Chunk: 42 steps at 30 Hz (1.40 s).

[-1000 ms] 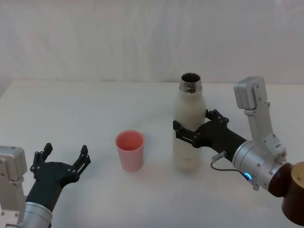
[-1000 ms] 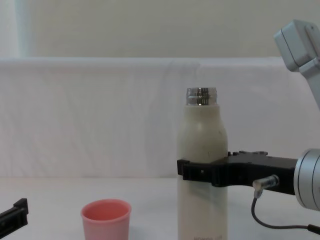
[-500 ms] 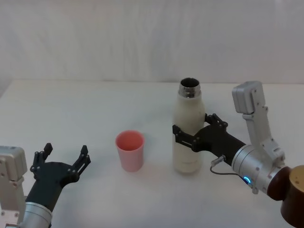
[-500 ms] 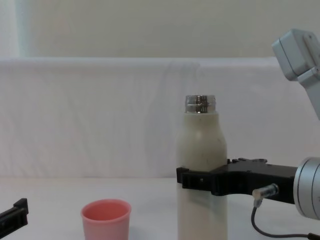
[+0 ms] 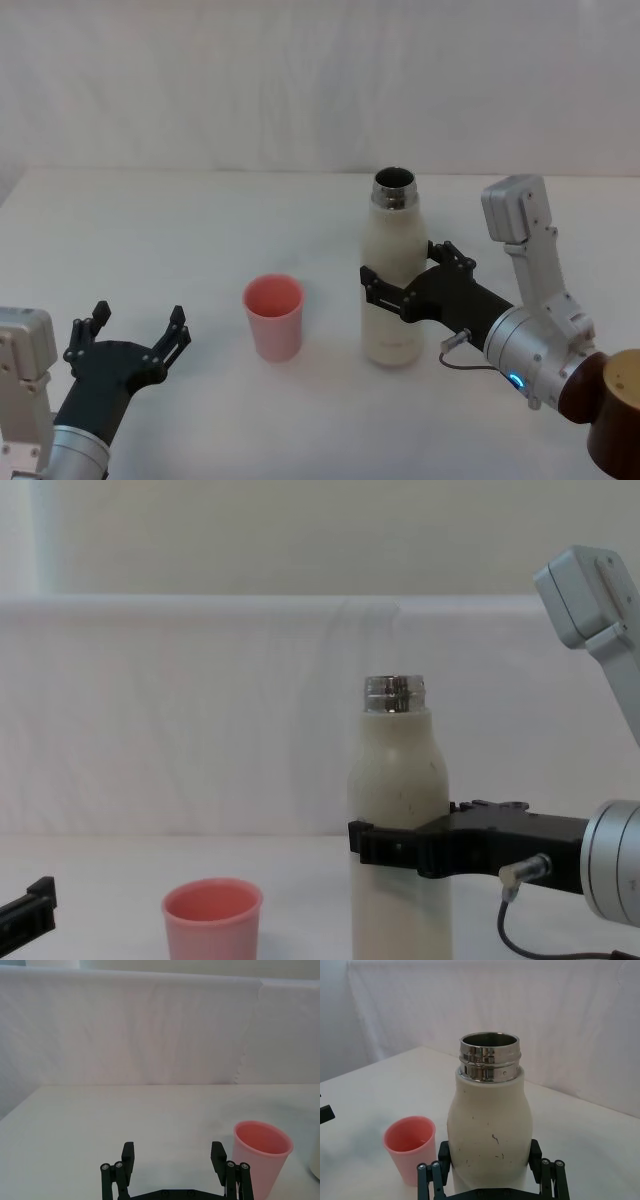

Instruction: Grasp the thermos with one hand and pour water into the cup lid.

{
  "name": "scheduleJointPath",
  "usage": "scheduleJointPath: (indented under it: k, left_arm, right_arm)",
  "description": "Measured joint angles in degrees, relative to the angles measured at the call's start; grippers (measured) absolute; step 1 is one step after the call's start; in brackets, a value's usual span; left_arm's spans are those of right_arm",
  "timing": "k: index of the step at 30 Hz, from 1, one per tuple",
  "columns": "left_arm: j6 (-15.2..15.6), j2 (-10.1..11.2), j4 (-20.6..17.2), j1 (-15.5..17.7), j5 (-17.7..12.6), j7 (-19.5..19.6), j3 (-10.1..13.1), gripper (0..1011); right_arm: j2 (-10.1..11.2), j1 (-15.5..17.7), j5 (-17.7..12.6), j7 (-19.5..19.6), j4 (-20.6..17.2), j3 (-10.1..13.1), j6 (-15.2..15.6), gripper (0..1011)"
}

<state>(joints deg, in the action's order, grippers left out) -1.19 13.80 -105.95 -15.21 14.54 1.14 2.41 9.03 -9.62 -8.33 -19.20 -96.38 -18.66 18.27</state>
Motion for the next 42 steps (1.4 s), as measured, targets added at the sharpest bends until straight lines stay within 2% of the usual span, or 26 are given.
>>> scheduleJointPath:
  k: [25,42]
  left_arm:
    - [0.0,0.0,0.0,0.0,0.0,0.0,0.0,1001]
    - [0.0,0.0,0.0,0.0,0.0,0.0,0.0,1001]
  right_arm:
    - [2.74,-0.5,-3.19,2.02,0.53,-2.49,-1.06,955]
    - [3.23,-0.44,-4.13,2.27,0.67,-2.79,-1.28,951]
